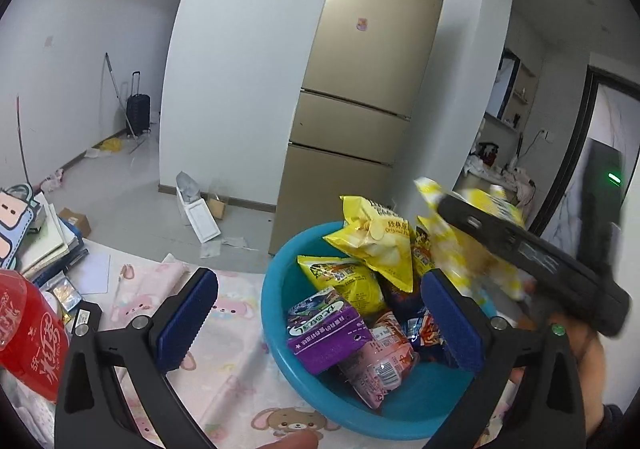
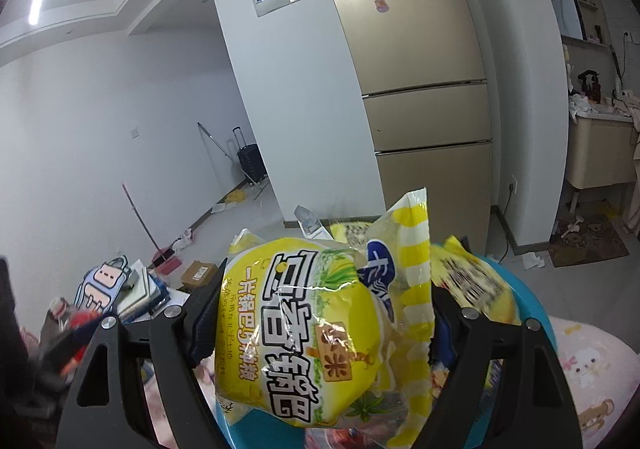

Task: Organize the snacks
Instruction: 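Open the left tool to drop the chips bag while the right tool drops the puffs bag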

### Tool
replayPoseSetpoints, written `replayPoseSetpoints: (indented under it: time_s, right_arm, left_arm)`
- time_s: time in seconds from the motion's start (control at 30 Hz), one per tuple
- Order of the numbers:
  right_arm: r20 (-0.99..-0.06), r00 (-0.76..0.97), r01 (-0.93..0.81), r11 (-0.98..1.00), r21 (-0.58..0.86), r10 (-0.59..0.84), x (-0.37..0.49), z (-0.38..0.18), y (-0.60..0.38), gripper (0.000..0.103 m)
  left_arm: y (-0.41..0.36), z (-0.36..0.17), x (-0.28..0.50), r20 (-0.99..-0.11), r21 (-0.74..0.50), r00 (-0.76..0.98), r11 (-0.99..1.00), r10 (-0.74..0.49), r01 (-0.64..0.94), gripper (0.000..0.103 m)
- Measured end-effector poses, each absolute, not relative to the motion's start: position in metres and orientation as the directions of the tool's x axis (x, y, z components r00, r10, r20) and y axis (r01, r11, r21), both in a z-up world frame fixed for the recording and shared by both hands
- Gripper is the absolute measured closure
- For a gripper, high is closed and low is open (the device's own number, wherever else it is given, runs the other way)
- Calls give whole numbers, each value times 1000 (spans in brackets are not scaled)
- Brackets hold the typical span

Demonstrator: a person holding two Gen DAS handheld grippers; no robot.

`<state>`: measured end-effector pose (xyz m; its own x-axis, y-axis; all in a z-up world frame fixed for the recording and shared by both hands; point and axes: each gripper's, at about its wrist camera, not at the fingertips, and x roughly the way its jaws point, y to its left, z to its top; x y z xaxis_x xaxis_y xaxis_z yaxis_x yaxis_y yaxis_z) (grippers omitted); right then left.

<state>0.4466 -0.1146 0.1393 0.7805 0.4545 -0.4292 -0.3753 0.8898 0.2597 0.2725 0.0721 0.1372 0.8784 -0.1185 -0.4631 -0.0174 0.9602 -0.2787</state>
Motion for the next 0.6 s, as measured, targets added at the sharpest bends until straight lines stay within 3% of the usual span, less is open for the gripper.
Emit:
replayPoseSetpoints:
  time_s: [0.2, 0.43, 0.47, 0.53, 0.6]
  right_arm:
    - [-504, 738, -338, 893, 299, 448, 486, 124, -72, 22]
    - [-595, 692, -266, 911, 315, 408, 513, 84, -43, 21]
    - [-606, 690, -267, 917, 295, 396, 514, 81, -40, 18]
    - [-631, 676, -286, 924, 254, 382, 515, 75, -33, 1]
    - [-650, 678, -267, 938, 220, 345, 513, 73, -33, 0]
  left_arm:
    - [94, 139, 268, -440, -375, 885, 927, -153, -27, 0]
    - [98, 139, 270, -447, -387, 881, 921, -154, -35, 0]
    - [98, 139, 269, -446, -387, 882, 921, -153, -36, 0]
    - [99, 139, 269, -445, -400, 881, 916, -161, -35, 0]
    - [102, 139, 269, -438, -427, 880, 904, -187, -20, 0]
